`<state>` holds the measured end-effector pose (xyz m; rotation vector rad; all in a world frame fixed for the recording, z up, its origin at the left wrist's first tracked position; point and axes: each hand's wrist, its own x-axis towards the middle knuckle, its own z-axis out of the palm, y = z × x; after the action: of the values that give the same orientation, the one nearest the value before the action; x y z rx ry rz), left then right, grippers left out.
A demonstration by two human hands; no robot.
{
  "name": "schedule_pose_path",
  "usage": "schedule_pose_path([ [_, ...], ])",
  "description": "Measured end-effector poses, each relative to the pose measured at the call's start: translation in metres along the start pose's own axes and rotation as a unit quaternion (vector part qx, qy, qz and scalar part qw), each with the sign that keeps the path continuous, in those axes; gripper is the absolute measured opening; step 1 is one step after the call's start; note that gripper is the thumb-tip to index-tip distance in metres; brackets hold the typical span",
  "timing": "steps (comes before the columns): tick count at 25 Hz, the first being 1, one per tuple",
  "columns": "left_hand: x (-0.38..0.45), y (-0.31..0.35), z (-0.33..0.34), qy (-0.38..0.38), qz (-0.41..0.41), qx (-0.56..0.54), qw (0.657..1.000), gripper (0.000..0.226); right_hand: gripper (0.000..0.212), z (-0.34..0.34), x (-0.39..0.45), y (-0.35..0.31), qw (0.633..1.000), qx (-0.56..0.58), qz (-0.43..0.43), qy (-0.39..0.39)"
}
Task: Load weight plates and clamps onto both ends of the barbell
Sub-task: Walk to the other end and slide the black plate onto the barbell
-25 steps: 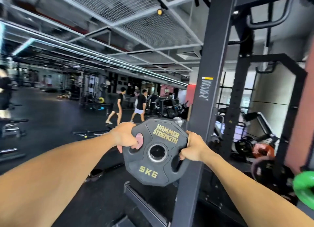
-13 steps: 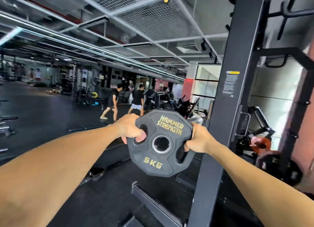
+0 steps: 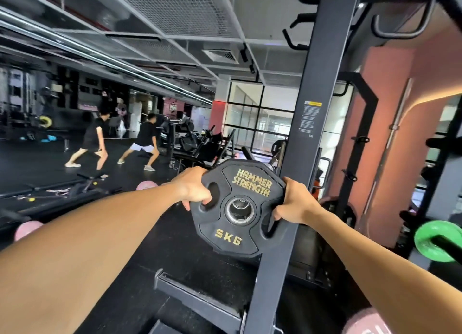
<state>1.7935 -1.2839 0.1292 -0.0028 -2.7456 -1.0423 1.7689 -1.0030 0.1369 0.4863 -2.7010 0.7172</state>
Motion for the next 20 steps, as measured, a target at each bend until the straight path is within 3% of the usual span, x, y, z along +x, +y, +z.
schedule_pose_path([
  [5,0.022,0.008,-0.005,-0.045,0.017,0.001,0.999,0.045,0.047,-0.012,-0.001,-0.002,0.999,-0.039,-0.004,0.032],
  [12,0.040,-0.007,-0.005,-0.017,0.026,-0.017,0.999,0.063,0.045,0.003,0.007,-0.001,0.998,-0.018,-0.040,0.053],
  [20,0.072,-0.016,0.010,-0.003,0.042,-0.042,0.998,0.050,0.042,0.015,0.025,0.012,0.997,-0.002,-0.016,0.074],
])
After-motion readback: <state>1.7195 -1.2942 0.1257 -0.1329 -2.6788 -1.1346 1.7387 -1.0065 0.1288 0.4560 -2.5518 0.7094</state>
